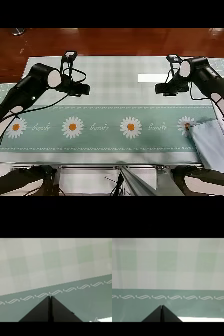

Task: Fold the shirts.

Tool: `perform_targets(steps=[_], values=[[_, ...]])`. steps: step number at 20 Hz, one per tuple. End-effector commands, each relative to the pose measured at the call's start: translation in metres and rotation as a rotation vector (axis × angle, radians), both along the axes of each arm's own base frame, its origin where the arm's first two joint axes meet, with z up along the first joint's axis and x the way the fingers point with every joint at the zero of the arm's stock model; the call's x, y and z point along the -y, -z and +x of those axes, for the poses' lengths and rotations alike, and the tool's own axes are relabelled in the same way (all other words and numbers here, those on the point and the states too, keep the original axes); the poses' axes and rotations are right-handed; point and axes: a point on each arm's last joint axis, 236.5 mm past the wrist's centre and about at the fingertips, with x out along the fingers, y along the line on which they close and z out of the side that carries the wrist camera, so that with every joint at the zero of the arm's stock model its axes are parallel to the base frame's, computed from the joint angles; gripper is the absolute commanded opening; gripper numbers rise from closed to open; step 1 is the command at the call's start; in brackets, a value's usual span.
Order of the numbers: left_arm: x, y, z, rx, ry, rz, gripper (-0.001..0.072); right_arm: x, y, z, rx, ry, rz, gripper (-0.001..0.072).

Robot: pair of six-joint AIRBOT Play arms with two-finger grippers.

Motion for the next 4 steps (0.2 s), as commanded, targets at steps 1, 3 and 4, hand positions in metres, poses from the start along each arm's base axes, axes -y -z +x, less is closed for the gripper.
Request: perform_targets(steps=[1, 3, 4], values=[[-0.0006, 0.0006, -0.0001, -0.002, -0.002, 0.002, 0.0020, -0.0002, -0.0001, 0.0001, 0.000, 0.000, -0.001, 0.0021], [-0.0006, 0.0006, -0.0001, -0.002, -0.002, 0.002, 0.0020, -0.0002, -0.0001, 0.0001, 0.000, 0.000, -0.001, 0.0021], [-0.0006, 0.0006, -0.0001, -0.002, -0.002, 0.001, 0.0020, -0.0002, -0.0001, 0.0001, 0.000, 0.001, -0.001, 0.0021]])
